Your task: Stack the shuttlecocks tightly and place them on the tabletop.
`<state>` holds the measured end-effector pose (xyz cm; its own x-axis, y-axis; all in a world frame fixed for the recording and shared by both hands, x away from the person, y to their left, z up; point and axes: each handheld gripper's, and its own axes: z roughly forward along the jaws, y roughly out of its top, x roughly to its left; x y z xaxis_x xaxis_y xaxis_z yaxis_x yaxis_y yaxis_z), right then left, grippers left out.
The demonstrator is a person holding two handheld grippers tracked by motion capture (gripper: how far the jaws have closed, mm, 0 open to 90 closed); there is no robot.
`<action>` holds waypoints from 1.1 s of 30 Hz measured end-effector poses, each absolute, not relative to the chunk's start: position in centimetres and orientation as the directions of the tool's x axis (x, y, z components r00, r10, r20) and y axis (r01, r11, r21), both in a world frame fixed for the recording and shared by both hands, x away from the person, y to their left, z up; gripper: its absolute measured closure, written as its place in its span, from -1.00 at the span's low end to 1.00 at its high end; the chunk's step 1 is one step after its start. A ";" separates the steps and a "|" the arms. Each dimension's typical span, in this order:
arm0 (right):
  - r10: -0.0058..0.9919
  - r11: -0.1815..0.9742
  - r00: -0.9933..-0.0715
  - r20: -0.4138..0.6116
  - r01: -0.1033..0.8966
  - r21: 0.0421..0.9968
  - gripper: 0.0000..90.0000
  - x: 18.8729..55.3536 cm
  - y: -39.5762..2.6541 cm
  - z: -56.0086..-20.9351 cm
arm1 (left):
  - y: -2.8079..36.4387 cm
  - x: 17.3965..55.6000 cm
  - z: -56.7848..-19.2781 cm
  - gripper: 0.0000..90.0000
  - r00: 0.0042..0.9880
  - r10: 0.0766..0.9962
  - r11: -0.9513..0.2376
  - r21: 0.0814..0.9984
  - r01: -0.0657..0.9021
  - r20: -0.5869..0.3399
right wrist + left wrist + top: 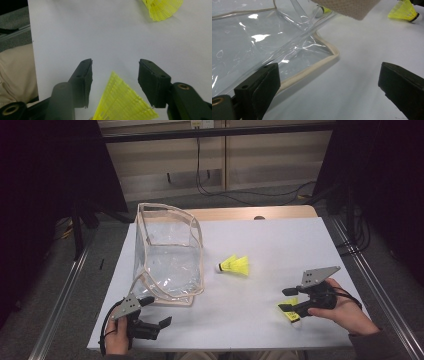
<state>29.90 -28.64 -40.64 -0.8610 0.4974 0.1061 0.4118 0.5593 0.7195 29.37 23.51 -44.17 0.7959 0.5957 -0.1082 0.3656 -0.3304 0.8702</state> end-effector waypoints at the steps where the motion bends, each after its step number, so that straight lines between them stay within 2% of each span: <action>1: 0.497 0.565 -0.861 0.104 0.413 0.714 0.13 29.9 -28.6 -40.7 | 23.5 29.4 -44.2 -0.92 0.794 0.598 -0.328 0.870 0.369 -0.112; 8: 0.504 0.573 -0.853 0.133 0.446 0.688 0.68 30.0 -29.3 -41.2 | 23.5 29.3 -44.2 -0.92 0.795 0.598 -0.331 0.870 0.365 -0.107; 12: 0.510 0.559 -0.844 0.164 0.470 0.683 0.88 30.1 -29.4 -41.3 | 23.5 29.3 -44.1 -0.92 0.794 0.599 -0.332 0.870 0.365 -0.105; 20: 0.554 0.480 -0.815 0.171 0.481 0.733 0.94 31.1 -29.3 -40.6 | 23.5 29.3 -44.2 -0.91 0.794 0.598 -0.328 0.871 0.366 -0.108; 28: 0.606 0.466 -0.793 0.065 0.419 0.779 0.94 33.1 -27.4 -39.6 | 23.5 29.3 -44.2 -0.91 0.792 0.600 -0.324 0.872 0.367 -0.110; 33: 0.660 0.409 -0.749 0.058 0.423 0.808 0.94 34.9 -26.8 -39.6 | 23.5 29.3 -44.2 -0.91 0.793 0.598 -0.325 0.870 0.371 -0.114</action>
<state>34.91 -26.76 -39.61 -0.7489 0.6601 0.0580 0.4235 0.4094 0.8082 29.28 23.52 -44.21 0.7929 0.5985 -0.1143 0.3706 -0.3248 0.8702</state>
